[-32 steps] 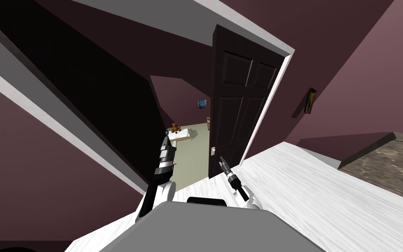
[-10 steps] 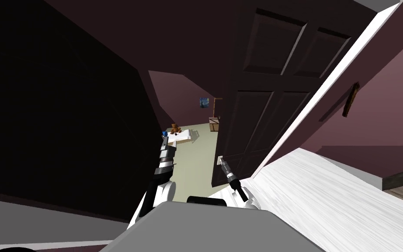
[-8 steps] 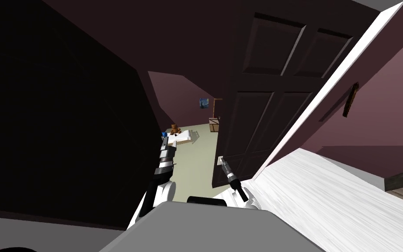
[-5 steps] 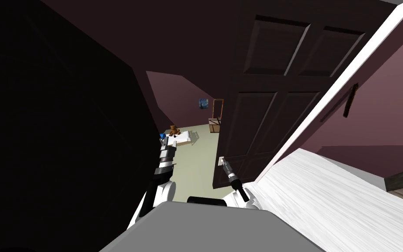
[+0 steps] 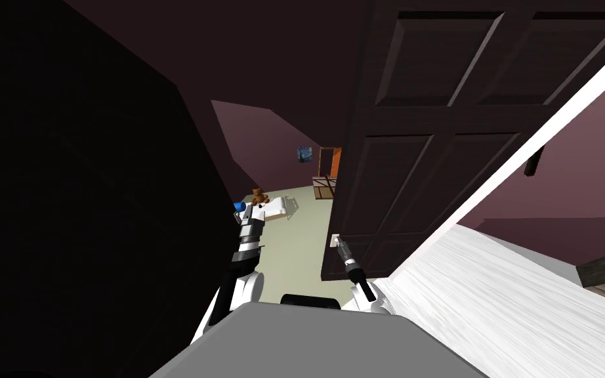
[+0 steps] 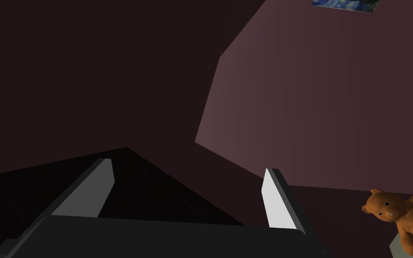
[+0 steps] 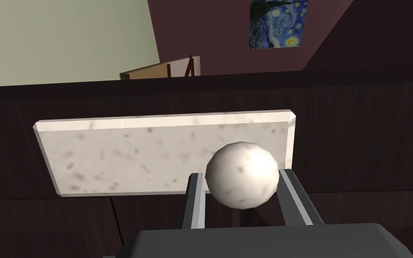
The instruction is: Push the door open
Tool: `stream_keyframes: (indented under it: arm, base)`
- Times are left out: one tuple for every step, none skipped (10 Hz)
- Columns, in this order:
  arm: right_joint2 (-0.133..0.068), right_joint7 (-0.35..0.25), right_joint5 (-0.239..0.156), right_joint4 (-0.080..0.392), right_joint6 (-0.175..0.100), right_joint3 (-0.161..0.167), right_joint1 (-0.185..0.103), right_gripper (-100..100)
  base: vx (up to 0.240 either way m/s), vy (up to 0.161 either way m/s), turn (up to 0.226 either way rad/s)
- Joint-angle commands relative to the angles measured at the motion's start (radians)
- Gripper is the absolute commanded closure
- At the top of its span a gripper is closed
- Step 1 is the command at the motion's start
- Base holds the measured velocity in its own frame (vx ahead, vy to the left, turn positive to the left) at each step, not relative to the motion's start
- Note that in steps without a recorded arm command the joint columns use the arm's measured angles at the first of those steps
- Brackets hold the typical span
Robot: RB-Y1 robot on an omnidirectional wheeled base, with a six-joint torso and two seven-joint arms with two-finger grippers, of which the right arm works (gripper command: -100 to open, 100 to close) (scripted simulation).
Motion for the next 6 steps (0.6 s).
stream_keyframes:
  arm:
    - [-0.009, 0.013, -0.019, -0.007, 0.006, -0.027, -0.001, 100]
    - [-0.008, 0.021, -0.029, -0.006, 0.009, -0.038, -0.001, 100]
    - [-0.008, 0.029, -0.038, -0.005, 0.012, -0.050, -0.002, 100]
    - [-0.007, 0.037, -0.047, -0.004, 0.015, -0.061, -0.002, 100]
    - [-0.007, 0.037, -0.047, -0.004, 0.015, -0.061, -0.002, 100]
    - [-0.006, 0.048, -0.060, -0.003, 0.019, -0.077, -0.003, 100]
  base:
    - [0.153, 0.089, -0.061]
    - [0.201, 0.120, -0.085]
    - [0.185, 0.124, -0.065]
    - [0.183, 0.115, -0.064]
    - [0.135, 0.072, -0.032]
    - [0.137, 0.088, -0.046]
